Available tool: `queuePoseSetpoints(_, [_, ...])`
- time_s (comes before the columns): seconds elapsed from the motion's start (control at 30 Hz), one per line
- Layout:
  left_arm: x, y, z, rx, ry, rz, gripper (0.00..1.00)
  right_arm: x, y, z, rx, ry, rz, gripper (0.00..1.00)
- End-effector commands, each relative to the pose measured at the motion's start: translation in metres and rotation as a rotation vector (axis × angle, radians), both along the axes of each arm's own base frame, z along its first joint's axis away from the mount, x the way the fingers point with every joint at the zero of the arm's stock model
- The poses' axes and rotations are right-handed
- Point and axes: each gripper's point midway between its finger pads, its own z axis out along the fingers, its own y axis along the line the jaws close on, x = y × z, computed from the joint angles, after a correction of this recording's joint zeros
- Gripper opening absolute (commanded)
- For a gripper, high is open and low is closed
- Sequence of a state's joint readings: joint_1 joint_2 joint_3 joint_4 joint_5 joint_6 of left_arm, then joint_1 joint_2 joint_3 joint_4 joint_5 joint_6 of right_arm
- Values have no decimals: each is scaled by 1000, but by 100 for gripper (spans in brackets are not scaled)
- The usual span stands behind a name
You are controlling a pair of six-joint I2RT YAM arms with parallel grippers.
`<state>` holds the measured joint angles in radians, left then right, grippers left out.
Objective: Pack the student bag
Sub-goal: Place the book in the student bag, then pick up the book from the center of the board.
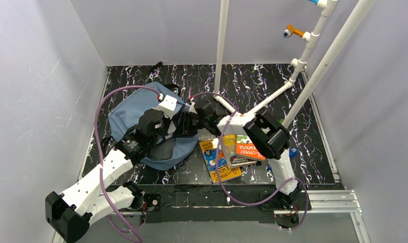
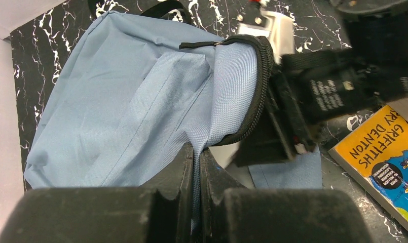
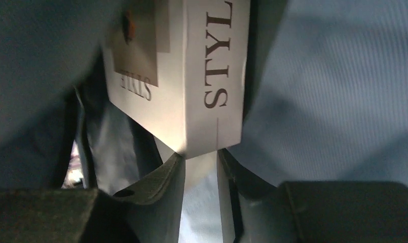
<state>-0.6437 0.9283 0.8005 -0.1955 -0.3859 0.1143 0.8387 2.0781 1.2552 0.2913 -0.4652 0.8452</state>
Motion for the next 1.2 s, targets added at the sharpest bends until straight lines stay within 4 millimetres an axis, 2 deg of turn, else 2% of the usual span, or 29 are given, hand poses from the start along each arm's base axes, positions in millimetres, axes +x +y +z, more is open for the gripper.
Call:
queuePoseSetpoints(0.0, [4, -6, 26, -63, -56, -1, 0, 47, 49, 74, 296, -106, -109, 36])
queuePoseSetpoints(0.07, [5, -4, 26, -60, -62, 5, 0, 58, 59, 84, 361, -115, -144, 37])
queuePoseSetpoints(0.2, [5, -2, 25, -53, -63, 18, 0, 64, 71, 75, 365, -112, -163, 37])
queuePoseSetpoints(0.27, [5, -1, 25, -50, -63, 23, 0, 58, 67, 68, 348, -104, -156, 38])
queuePoseSetpoints(0.33, [5, 1, 25, -45, -64, 33, 0, 50, 53, 67, 309, -113, -152, 40])
queuePoseSetpoints(0.47, [6, 5, 25, -31, -67, 53, 0, 37, -1, 53, 72, -219, -116, 52])
queuePoseSetpoints(0.5, [6, 6, 25, -31, -68, 55, 0, 28, -21, 38, -48, -216, -102, 58])
queuePoseSetpoints(0.53, [6, 6, 24, -28, -66, 56, 0, 24, -33, 41, -96, -261, -80, 63])
queuePoseSetpoints(0.6, [7, 6, 24, -28, -62, 58, 0, 3, -71, 23, -283, -240, -24, 70])
queuePoseSetpoints(0.67, [7, 5, 24, -29, -53, 57, 0, -11, -108, 19, -430, -251, -2, 78])
queuePoseSetpoints(0.73, [6, 3, 24, -34, -42, 52, 0, -15, -144, 24, -564, -286, -28, 85])
queuePoseSetpoints(0.83, [5, 1, 25, -42, -35, 44, 0, -8, -185, 44, -700, -361, -126, 98])
queuePoseSetpoints(1.0, [5, 1, 19, -27, -17, 40, 0, 18, -234, 72, -899, -453, -346, 98])
queuePoseSetpoints(1.07, [5, -1, 15, -17, 3, 33, 0, 30, -256, 73, -998, -452, -436, 98])
queuePoseSetpoints(1.17, [2, -7, 13, -25, 30, -2, 0, 40, -272, 71, -1078, -433, -487, 98])
